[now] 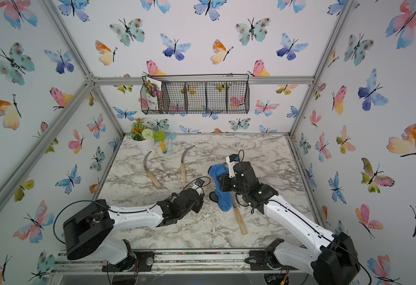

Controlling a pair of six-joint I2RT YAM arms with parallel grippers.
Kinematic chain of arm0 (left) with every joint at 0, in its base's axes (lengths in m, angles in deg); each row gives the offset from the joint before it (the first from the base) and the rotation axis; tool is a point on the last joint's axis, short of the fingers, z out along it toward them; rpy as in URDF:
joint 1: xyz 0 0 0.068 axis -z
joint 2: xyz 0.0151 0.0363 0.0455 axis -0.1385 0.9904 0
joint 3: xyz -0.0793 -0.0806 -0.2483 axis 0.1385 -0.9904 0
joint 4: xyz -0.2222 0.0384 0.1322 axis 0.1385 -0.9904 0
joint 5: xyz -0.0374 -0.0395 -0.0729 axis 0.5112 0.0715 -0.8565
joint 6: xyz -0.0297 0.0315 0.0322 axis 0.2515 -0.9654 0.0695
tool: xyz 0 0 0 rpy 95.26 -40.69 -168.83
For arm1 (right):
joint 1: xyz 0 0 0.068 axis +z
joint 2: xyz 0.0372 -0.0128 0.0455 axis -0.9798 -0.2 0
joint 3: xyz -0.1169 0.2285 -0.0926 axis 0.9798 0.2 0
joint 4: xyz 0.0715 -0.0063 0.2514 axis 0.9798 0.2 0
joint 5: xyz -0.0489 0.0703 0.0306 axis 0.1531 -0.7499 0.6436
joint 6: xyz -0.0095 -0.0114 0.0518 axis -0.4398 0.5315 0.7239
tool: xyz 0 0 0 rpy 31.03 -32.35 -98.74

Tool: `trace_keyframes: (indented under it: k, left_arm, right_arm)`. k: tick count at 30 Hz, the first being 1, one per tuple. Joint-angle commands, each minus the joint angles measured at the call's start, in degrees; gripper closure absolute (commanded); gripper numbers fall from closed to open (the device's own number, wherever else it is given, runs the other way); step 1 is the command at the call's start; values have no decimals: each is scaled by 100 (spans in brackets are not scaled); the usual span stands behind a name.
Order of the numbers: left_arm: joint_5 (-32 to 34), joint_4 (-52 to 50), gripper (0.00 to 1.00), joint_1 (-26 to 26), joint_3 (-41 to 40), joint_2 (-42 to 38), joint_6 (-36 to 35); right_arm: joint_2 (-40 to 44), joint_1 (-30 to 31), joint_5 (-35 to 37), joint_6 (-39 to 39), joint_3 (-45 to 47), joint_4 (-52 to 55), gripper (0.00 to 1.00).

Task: Wipe small sickles with rags
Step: Wipe the small sickle.

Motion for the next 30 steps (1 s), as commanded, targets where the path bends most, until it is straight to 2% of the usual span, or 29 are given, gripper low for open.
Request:
trace_keyframes:
  k: [1,8,13,17,23,30]
  left_arm:
    - [-556,392,100,-48,-16,-42,-218]
    - [-1002,731,100,-244,-104,56,-342]
    - [-1558,1181,100,-512,-219,321,-338]
    - [-1603,1391,100,-537,-335,453,-331]
    - [-1661,1770,100,-649,-756,455,-154]
    - [-1472,2300,100,-774,-993,1067,-207]
  right_arm:
    - [-497,1,399,-87,-264,-414,97]
    - [-2054,-8,402,-165,-748,-606,98]
    - [-2595,-3,589,-135,-883,-710,97]
    - [-3040,-8,417,-148,-989,-877,98]
    - [-3330,-5,250,-139,-1137,-920,97]
    - [-3178,-8,-156,-162,-1045,-968,98]
